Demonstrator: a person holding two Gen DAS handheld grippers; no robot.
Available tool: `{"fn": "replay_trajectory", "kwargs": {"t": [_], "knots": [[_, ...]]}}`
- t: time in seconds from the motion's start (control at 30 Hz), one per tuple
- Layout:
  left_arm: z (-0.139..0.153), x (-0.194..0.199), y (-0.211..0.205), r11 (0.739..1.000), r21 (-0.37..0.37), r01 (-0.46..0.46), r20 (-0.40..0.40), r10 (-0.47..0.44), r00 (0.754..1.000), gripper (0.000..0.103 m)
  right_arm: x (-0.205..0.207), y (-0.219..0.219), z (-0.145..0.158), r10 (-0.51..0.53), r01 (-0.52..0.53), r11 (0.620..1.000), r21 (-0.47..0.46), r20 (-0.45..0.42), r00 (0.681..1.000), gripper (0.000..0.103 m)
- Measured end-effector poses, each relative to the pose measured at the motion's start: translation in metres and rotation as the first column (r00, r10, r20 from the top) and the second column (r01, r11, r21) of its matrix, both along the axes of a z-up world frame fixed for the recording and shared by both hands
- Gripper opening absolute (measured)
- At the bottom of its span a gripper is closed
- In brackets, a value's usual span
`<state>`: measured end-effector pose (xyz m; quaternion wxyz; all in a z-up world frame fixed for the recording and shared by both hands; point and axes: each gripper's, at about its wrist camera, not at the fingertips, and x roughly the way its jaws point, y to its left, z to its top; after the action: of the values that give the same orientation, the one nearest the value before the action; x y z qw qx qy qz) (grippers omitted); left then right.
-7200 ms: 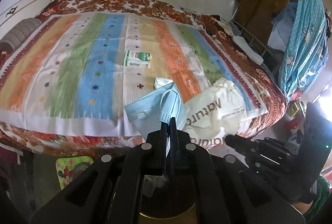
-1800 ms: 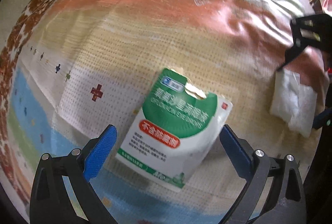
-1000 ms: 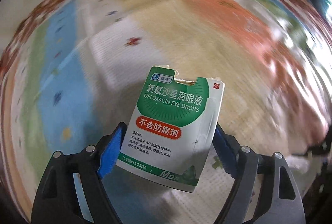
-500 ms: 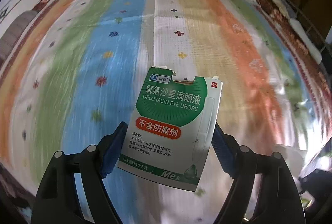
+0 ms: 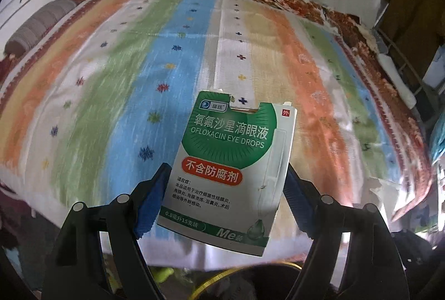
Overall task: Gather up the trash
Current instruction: 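Lift and carry the eye-drop box and tissue in both tools over the bin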
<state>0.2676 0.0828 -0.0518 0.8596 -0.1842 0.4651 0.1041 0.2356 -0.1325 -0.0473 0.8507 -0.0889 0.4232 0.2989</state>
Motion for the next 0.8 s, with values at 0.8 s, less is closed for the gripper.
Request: {"fn": "replay_trajectory", "kwargs": {"t": [0.8], "knots": [[0.038, -0.143, -0.059, 0.994, -0.092, 0.064, 0.15, -0.05, 0.987, 0.077, -0.111, -0.042, 0.033, 0.015, -0.017, 0.995, 0.095, 0.031, 0.999, 0.003]]}}
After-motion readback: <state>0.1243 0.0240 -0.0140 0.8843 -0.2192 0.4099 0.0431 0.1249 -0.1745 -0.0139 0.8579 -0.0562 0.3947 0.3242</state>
